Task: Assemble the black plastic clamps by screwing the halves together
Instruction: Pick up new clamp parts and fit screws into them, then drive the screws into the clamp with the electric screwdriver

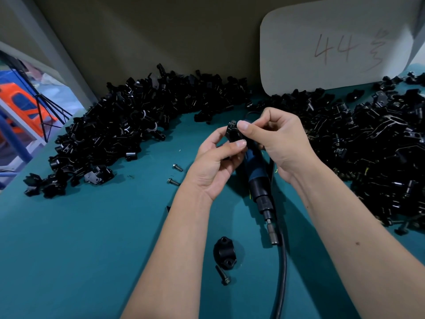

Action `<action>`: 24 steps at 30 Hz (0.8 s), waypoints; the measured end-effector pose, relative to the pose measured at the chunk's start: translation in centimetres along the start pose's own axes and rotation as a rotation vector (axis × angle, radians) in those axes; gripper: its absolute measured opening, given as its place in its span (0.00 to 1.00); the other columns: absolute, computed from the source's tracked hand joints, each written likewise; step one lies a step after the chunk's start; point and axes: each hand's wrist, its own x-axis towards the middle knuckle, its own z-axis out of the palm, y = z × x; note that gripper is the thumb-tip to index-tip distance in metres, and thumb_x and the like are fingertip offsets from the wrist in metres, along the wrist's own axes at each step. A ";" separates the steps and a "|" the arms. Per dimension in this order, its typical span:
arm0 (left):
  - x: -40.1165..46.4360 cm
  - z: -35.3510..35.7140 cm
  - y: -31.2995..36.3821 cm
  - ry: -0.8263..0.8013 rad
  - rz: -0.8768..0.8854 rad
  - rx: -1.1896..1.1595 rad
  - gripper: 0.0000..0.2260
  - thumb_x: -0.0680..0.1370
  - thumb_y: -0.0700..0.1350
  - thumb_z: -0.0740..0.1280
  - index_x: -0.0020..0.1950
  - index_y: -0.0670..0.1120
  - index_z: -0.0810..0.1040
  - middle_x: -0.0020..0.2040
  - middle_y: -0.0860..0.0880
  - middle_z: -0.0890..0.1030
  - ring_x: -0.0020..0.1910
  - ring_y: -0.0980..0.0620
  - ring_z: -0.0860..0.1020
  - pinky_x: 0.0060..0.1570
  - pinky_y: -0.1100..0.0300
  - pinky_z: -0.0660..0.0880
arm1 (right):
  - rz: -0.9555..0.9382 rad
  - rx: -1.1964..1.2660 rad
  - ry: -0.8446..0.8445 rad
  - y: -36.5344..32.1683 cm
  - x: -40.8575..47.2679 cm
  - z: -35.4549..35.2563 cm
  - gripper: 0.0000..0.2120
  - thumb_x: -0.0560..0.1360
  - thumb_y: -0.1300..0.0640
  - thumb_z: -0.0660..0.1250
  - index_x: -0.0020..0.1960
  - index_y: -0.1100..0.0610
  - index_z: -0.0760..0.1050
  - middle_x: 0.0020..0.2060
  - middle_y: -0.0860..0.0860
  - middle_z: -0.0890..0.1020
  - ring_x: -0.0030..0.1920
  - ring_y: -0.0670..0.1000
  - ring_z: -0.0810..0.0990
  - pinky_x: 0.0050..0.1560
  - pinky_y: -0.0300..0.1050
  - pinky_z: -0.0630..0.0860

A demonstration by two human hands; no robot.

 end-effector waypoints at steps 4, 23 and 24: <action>-0.1 0.4 0.2 0.034 -0.037 -0.093 0.03 0.76 0.38 0.69 0.50 0.43 0.80 0.44 0.46 0.81 0.38 0.53 0.75 0.42 0.63 0.72 | -0.053 -0.118 0.026 0.0 0.0 0.4 0.17 0.75 0.54 0.79 0.32 0.53 0.74 0.29 0.48 0.76 0.31 0.45 0.72 0.33 0.39 0.72; 0.0 -1.7 1.5 0.166 -0.125 -0.165 0.13 0.81 0.53 0.60 0.40 0.48 0.67 0.30 0.52 0.63 0.22 0.57 0.60 0.17 0.66 0.54 | 0.242 -0.614 0.045 -0.6 0.0 -0.7 0.21 0.66 0.45 0.83 0.43 0.59 0.79 0.39 0.54 0.86 0.41 0.57 0.85 0.45 0.54 0.83; 0.0 -1.7 1.6 0.162 -0.135 -0.144 0.13 0.81 0.53 0.60 0.39 0.48 0.68 0.30 0.52 0.62 0.22 0.57 0.60 0.18 0.66 0.54 | 0.251 -0.436 0.070 -0.9 0.0 -1.1 0.19 0.67 0.47 0.83 0.45 0.59 0.82 0.40 0.54 0.88 0.40 0.56 0.86 0.47 0.53 0.83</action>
